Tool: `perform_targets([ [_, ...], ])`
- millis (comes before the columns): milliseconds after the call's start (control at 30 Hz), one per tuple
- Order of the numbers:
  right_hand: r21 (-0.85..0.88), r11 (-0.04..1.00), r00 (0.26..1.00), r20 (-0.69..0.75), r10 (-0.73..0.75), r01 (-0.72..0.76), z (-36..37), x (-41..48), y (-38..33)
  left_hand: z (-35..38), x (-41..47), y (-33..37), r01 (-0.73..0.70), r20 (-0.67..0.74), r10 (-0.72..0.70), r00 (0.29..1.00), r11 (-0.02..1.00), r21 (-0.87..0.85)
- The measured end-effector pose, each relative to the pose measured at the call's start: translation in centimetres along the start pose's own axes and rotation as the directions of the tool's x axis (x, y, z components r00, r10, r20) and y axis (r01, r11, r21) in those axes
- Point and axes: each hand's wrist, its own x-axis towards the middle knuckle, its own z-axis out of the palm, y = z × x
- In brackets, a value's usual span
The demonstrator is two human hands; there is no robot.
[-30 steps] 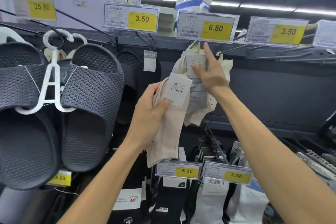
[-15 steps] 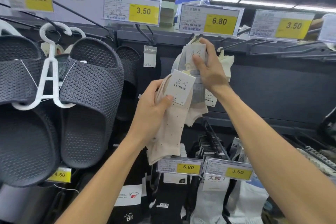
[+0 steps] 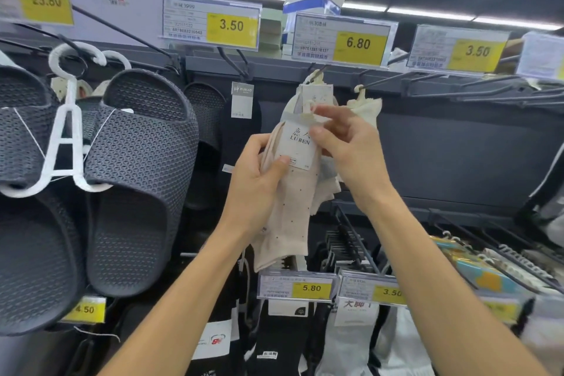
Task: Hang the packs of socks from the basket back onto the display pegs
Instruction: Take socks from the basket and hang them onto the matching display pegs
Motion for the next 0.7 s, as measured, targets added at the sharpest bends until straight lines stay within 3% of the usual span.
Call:
perform_targets([
  [100,0.025,0.998,0.983,-0.174,0.058,-0.054,-0.7,1.7,0.2,0.1,-0.2,-0.7,-0.008,-0.006,0.009,1.0,0.991,0.134],
  [200,-0.03,0.998,0.969,-0.243,0.041,-0.05,-1.1,4.2,0.4,-0.1,-0.9,-1.8,-0.041,0.003,0.043,0.999,0.939,0.342],
  [400,-0.176,0.984,0.978,-0.2,-0.058,0.022,0.5,7.1,0.8,-0.2,-3.5,-3.7,-0.088,0.095,0.026,0.995,0.667,0.739],
  [533,-0.296,0.954,0.991,-0.113,-0.072,0.036,0.0,5.9,0.9,0.5,-4.8,-2.6,-0.131,0.099,0.087,0.991,0.59,0.797],
  [700,-0.33,0.931,0.977,-0.09,-0.195,0.156,-4.0,-3.1,-0.2,5.5,-8.3,0.4,-0.355,0.177,0.317,0.932,0.69,0.631],
])
